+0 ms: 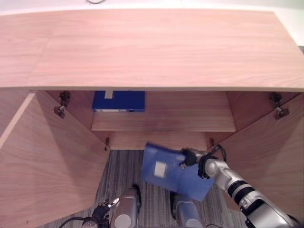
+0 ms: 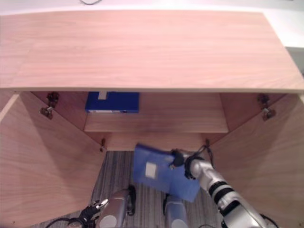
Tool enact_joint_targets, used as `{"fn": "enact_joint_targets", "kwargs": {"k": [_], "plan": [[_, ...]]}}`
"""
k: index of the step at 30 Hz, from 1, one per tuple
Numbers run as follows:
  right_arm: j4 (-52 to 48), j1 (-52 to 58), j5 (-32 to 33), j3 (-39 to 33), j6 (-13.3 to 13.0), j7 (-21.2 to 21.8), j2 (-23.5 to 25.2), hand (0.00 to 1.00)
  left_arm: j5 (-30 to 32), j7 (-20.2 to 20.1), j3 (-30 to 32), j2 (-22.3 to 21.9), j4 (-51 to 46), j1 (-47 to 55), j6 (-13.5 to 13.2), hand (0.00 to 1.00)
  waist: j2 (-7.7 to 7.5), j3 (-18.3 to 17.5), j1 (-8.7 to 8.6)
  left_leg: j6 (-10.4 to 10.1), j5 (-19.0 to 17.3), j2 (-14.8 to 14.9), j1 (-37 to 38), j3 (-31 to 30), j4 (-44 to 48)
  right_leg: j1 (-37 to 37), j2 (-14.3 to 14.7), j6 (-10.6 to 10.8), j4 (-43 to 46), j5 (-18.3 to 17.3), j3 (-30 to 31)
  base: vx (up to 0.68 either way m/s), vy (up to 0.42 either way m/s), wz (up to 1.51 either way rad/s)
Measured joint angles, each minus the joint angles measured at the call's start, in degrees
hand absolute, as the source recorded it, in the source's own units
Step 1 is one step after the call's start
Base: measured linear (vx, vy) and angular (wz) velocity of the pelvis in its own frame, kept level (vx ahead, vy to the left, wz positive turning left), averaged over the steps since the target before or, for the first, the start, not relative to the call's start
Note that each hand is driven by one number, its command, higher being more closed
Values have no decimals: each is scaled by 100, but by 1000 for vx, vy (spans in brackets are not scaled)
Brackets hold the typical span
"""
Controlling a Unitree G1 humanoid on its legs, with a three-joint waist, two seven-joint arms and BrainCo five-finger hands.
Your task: Walk over to the cabinet, pick up the folder, carry it to the office cabinet, place the folder inside the office cabinet, then close the office cabinet door
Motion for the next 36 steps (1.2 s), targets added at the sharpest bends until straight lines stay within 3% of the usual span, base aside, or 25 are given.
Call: {"fn": "enact_joint_targets", "kwargs": {"k": [8, 15, 17, 24, 27, 29, 32, 36], "plan": [[-1718, 278, 3254, -1728, -95, -627, 410, 100, -215, -5, -25, -10, -336, 85, 3, 0, 58, 302, -1, -1, -767, 60, -932, -20, 1606, -1044, -82, 7, 1864, -951, 6, -26, 11, 3], [-1947, 154, 4872, -2575, -217, -1055, 440, 100, -274, 2, -36, -32, -643, 78, 42, 0, 128, 661, 22, -8, -970, 144, -1758, -76, 2281, -1828, -253, -36, 2622, -1203, -333, 13, -9, 6], [-1773, -88, 5321, -2565, -218, -1127, 419, 100, -349, 21, -99, -15, -665, 68, 64, 0, 163, 715, 15, -8, -974, 148, -1930, -114, 2357, -1978, -258, -43, 2697, -1215, -366, -33, 6, 5], [-295, -2457, 7719, -2602, -257, -1600, -36, 100, -636, 316, -389, -12, -687, 15, 115, 0, 295, 820, 125, 16, -889, 42, -2559, -226, 2566, -2545, -394, -47, 2969, -1217, -491, -34, 20, 14], [186, -3454, 8725, -2945, -523, -1900, -142, 100, -771, 495, -510, -11, -789, 0, 120, 0, 360, 854, 174, 24, -795, -91, -2637, -310, 2483, -2557, -536, -46, 2939, -1218, -603, 4, 16, 30], [441, -4079, 9414, -3310, -875, -2211, -155, 100, -876, 674, -572, -9, -865, -3, 119, 0, 368, 857, 215, 35, -699, -216, -2732, -362, 2386, -2620, -663, -42, 2924, -1219, -682, 8, 1, 33], [669, -4580, 9953, -3597, -1162, -2603, -286, 100, -930, 845, -623, -41, -1056, -17, 108, 0, 443, 890, 292, 18, -599, -344, -2905, -457, 2322, -2726, -803, -37, 2921, -1222, -817, 5, -7, 32], [981, -4793, 10152, -3690, -1268, -2870, -341, 100, -1029, 957, -623, -76, -1160, -30, 104, 0, 464, 904, 320, -3, -446, -472, -2969, -520, 2123, -2737, -946, -38, 2823, -1221, -947, 11, -18, 27]]}}
